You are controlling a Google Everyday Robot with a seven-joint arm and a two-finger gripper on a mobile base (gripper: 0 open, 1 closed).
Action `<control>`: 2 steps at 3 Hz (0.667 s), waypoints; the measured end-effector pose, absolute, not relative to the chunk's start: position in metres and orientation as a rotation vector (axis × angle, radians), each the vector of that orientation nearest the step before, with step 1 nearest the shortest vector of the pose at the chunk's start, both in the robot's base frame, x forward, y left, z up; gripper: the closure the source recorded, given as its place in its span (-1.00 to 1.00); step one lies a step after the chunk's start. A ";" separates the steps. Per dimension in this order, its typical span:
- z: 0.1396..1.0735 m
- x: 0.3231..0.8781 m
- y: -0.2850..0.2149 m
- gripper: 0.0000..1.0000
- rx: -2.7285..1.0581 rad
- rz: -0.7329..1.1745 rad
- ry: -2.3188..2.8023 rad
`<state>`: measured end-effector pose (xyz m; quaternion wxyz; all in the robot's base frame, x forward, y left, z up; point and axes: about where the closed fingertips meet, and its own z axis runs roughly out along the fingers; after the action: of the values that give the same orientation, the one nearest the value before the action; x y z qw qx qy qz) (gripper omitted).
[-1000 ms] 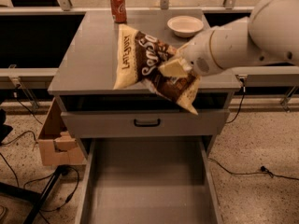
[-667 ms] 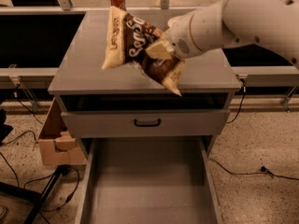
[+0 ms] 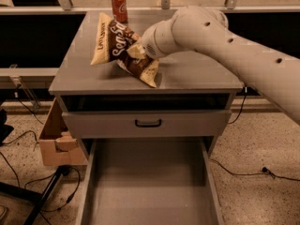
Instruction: Pick brown chip bag from middle drawer and place on counter
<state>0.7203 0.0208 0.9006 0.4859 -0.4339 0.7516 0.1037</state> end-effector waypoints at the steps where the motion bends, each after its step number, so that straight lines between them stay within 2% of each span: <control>1: 0.906 0.714 0.022 0.49 -1.064 0.255 1.822; 2: 0.904 0.714 0.025 -0.13 -1.068 0.258 1.822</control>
Offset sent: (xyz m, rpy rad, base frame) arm -0.0046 0.0036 0.0033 -0.0006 -0.0018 0.0099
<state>0.7145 0.0254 0.9041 0.4855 -0.4390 0.7485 0.1061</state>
